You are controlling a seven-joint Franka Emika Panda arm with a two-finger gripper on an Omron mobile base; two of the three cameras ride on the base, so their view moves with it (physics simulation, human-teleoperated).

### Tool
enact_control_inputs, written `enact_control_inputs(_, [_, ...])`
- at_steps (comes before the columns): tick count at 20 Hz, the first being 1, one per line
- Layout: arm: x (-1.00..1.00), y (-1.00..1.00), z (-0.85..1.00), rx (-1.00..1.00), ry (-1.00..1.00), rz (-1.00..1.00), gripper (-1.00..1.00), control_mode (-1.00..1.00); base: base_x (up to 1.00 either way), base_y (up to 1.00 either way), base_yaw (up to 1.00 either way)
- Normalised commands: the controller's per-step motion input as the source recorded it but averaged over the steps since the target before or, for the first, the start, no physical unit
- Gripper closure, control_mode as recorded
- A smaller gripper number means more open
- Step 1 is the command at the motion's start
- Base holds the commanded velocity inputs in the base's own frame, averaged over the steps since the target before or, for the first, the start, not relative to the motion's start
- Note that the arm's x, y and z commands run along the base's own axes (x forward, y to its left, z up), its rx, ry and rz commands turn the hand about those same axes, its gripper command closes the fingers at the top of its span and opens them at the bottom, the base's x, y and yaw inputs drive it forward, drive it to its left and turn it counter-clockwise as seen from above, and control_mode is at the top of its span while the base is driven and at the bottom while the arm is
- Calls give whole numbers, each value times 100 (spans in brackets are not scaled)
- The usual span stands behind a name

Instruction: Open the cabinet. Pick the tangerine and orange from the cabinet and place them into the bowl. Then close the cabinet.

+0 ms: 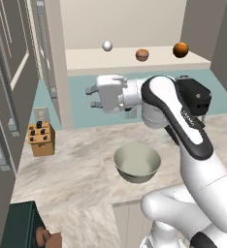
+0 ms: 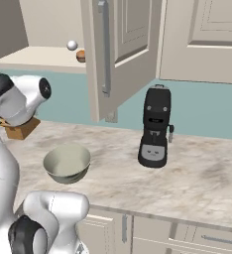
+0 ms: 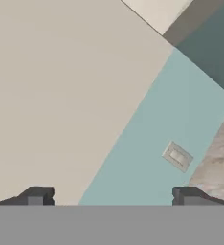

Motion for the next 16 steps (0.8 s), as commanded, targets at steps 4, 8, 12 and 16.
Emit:
enact_control_inputs(4, [-44, -85, 41, -34, 0, -20, -100, -100, 0, 0, 0])
enact_control_inputs(8, [-51, -78, 23, -38, 0, -27, -100, -100, 0, 0, 0])
enact_control_inputs(12, [-47, -67, 2, -43, -2, -31, -100, -100, 0, 0, 0])
enact_control_inputs(16, [-15, -54, 0, -41, -12, -30, -100, -100, 0, 0, 0])
